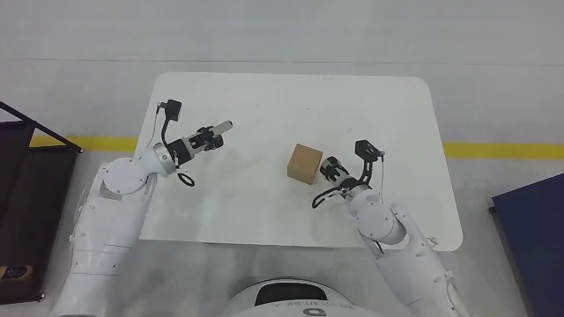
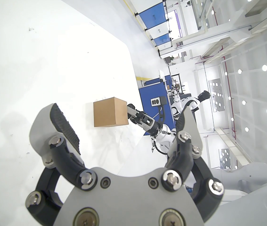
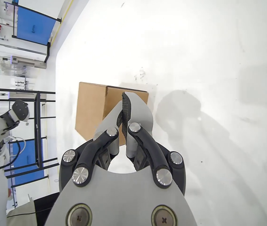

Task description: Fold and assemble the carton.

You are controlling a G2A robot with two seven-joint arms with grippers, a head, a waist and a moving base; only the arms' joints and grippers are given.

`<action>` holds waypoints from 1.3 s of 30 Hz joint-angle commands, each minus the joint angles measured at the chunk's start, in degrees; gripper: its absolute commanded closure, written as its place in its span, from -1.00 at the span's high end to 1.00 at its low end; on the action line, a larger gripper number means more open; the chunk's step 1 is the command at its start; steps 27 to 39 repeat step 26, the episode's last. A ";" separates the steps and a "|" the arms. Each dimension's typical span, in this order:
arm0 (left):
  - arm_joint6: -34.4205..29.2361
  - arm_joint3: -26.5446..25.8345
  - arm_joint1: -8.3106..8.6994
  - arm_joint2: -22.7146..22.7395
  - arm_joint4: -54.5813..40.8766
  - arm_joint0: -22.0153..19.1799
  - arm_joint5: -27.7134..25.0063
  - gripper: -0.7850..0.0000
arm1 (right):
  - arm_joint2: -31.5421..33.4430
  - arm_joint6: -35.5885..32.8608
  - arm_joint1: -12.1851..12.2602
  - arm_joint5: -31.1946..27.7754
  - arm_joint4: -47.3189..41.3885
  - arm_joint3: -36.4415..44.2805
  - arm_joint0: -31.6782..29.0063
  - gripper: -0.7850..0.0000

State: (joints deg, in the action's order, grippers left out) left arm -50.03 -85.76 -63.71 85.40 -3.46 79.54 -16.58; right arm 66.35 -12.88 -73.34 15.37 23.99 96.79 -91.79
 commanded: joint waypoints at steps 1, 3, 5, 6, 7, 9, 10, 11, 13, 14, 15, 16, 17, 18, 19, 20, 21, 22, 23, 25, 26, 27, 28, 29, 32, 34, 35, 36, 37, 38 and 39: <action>0.00 0.00 0.00 0.00 0.00 0.00 0.00 1.00 | 0.41 0.96 -0.01 0.18 -0.45 0.35 -0.65 -1.00; 0.00 0.00 0.00 0.00 0.00 0.00 0.00 1.00 | 0.86 2.20 -0.05 0.43 -1.26 0.92 -1.56 -1.00; 0.00 0.00 0.00 0.00 0.00 0.00 0.00 1.00 | 1.01 3.28 -0.10 0.85 -1.61 1.25 -2.46 -1.00; 0.00 0.00 0.00 0.00 0.00 0.00 0.00 1.00 | 0.81 3.72 -0.14 1.03 -1.52 1.20 -2.81 -1.00; 0.00 0.00 0.00 0.00 0.00 0.00 0.00 1.00 | 0.30 4.03 -0.23 1.19 -1.46 0.92 -3.01 -1.00; 0.00 0.00 0.00 0.00 0.00 0.00 0.00 1.00 | -1.23 4.34 -0.50 1.36 -1.40 0.33 -2.76 -1.00; 0.00 0.00 0.00 0.00 0.00 0.00 0.00 1.00 | -2.13 4.57 -0.67 1.46 -1.37 0.12 -2.50 -1.00; 0.00 0.00 0.00 0.00 0.00 0.00 0.00 1.00 | -3.04 4.95 -0.86 1.62 -1.30 0.04 -2.27 -1.00; 0.00 0.00 0.00 0.00 0.00 0.00 0.00 1.00 | -4.45 5.81 -1.20 1.78 -1.60 0.07 -1.94 -1.00; 0.00 0.00 0.00 0.00 0.00 0.00 0.00 1.00 | -4.95 6.28 -1.34 1.73 -1.85 0.09 -1.89 -1.00; 0.00 0.00 0.00 0.00 0.00 0.00 0.00 1.00 | -5.29 6.79 -1.46 1.73 -2.00 0.05 -1.86 -1.00; 0.00 0.00 0.00 0.00 0.00 0.00 0.00 1.00 | -5.46 7.41 -1.55 1.74 -2.17 0.00 -1.90 -1.00; 0.00 0.00 0.00 0.00 0.00 0.00 0.00 1.00 | -5.51 8.18 -1.63 1.99 -2.26 -0.07 -2.03 -1.00; 0.00 0.00 0.00 0.00 0.00 0.00 0.00 1.00 | -5.41 9.06 -1.68 2.32 -2.41 0.02 -2.29 -1.00; 0.00 0.00 0.00 0.00 0.00 0.00 0.00 1.00 | -5.06 9.98 -1.71 2.55 -2.73 0.29 -2.65 -1.00; 0.00 0.00 0.00 0.00 0.00 0.00 0.00 1.00 | -4.47 10.92 -1.70 2.62 -3.08 0.72 -3.11 -1.00; 0.00 0.00 0.00 0.00 0.00 0.00 0.00 1.00 | -3.69 11.76 -1.66 2.48 -3.52 1.35 -3.63 -1.00; 0.00 0.00 0.00 0.00 0.00 0.00 0.00 1.00 | -2.67 13.04 -1.60 2.05 -4.02 2.15 -4.25 -1.00; 0.00 0.00 0.00 0.00 0.00 0.00 0.00 1.00 | -1.57 14.27 -1.53 1.21 -4.62 3.16 -4.91 -1.00; 0.00 0.00 0.00 0.00 0.00 0.00 0.00 1.00 | 0.72 15.70 -1.28 -1.36 -5.42 5.35 -6.29 -1.00; 0.00 0.00 0.00 0.00 0.00 0.00 0.00 1.00 | 1.67 15.98 -1.12 -3.07 -5.42 6.48 -7.03 -1.00; 0.00 0.00 0.00 0.00 0.00 0.00 0.00 1.00 | 1.67 15.98 -1.12 -3.07 -5.42 6.48 -7.03 -1.00; 0.00 0.00 0.00 0.00 0.00 0.00 0.00 1.00 | 1.67 15.98 -1.12 -3.07 -5.42 6.48 -7.03 -1.00; 0.00 0.00 0.00 0.00 0.00 0.00 0.00 1.00 | 1.67 15.98 -1.12 -3.07 -5.42 6.48 -7.03 -1.00; 0.00 0.00 0.00 0.00 0.00 0.00 0.00 1.00 | 1.67 15.98 -1.12 -3.07 -5.42 6.48 -7.03 -1.00; 0.00 0.00 0.00 0.00 0.00 0.00 0.00 1.00 | 1.67 15.98 -1.12 -3.07 -5.42 6.48 -7.03 -1.00; 0.00 0.00 0.00 0.00 0.00 0.00 0.00 1.00 | 1.67 15.98 -1.12 -3.07 -5.42 6.48 -7.03 -1.00; 0.00 0.00 0.00 0.00 0.00 0.00 0.00 1.00 | 1.67 15.98 -1.12 -3.07 -5.42 6.48 -7.03 -1.00; 0.00 0.00 0.00 0.00 0.00 0.00 0.00 1.00 | 1.67 15.98 -1.12 -3.07 -5.42 6.48 -7.03 -1.00; 0.00 0.00 0.00 0.00 0.00 0.00 0.00 1.00 | 1.67 15.98 -1.12 -3.07 -5.42 6.48 -7.03 -1.00; 0.00 0.00 0.00 0.00 0.00 0.00 0.00 1.00 | 1.67 15.98 -1.12 -3.07 -5.42 6.48 -7.03 -1.00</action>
